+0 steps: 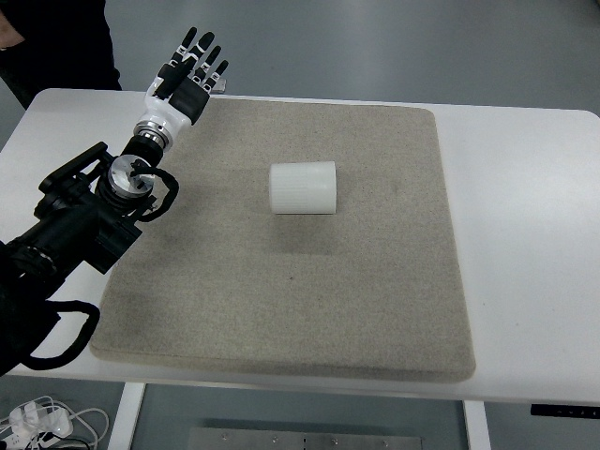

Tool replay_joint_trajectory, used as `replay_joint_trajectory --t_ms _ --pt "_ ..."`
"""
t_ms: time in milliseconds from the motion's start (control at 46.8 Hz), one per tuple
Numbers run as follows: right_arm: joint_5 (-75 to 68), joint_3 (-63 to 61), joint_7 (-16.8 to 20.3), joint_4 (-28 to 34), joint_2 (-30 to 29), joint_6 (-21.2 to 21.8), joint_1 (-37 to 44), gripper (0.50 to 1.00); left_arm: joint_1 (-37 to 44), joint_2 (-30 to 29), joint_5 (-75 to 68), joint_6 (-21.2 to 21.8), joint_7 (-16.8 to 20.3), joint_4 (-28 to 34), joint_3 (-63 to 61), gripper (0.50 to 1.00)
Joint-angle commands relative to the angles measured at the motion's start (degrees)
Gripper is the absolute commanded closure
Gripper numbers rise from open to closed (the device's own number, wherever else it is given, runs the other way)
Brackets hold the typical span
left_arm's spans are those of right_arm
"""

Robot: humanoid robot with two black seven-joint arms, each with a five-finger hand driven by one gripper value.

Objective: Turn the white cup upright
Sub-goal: 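Raise the left hand and swing it toward the white cup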

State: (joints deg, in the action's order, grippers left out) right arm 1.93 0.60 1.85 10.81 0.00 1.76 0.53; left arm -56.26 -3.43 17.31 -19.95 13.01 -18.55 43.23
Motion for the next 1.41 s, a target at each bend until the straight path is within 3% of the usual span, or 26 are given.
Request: replay_joint_trajectory --t_ms 0,769,1047,1218,1389 --pt "0.0 0.0 0.0 0.0 0.0 0.0 0.0 0.548 -0.1 0.1 0.1 0.2 0.0 0.0 0.0 0.504" --pt "0.0 0.0 0.0 0.0 0.0 0.0 0.0 0.548 -2.7 -0.7 -1.1 -0.9 0.0 2.0 -1.4 0.506" --pt "0.0 0.0 0.0 0.0 0.0 0.0 0.0 0.548 -6.1 -1.0 -16.8 -0.9 0.0 1.1 -2.9 0.504" --pt "0.0 0.0 0.0 0.0 0.0 0.0 0.0 0.548 -6.1 -1.8 -28.2 -0.6 0.0 -4.1 -3.0 0.506" --pt "0.0 0.0 0.0 0.0 0.0 0.0 0.0 0.548 -6.0 -6.7 -41.3 -0.3 -0.1 -11.7 -3.1 0.506"
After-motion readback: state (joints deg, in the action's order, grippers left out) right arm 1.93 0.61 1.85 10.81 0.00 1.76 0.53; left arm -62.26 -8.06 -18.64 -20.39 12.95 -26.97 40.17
